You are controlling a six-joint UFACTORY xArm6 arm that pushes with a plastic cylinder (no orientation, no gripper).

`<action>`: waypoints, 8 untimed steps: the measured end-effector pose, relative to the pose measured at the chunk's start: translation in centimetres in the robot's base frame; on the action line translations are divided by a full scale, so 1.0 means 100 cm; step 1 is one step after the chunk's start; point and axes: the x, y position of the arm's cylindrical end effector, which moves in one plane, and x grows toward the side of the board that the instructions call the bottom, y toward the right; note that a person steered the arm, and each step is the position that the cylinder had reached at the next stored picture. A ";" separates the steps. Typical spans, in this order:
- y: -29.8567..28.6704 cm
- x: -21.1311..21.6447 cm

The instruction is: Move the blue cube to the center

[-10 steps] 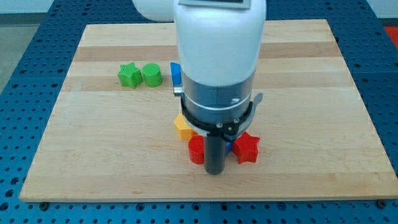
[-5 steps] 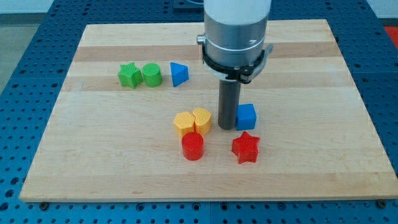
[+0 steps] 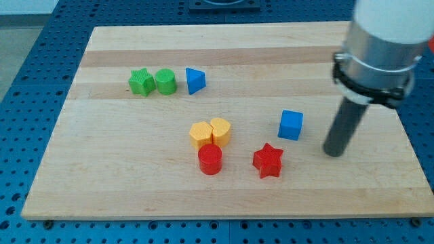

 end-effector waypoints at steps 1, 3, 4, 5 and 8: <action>0.009 -0.001; -0.056 -0.028; -0.115 -0.041; -0.159 -0.064; -0.166 -0.113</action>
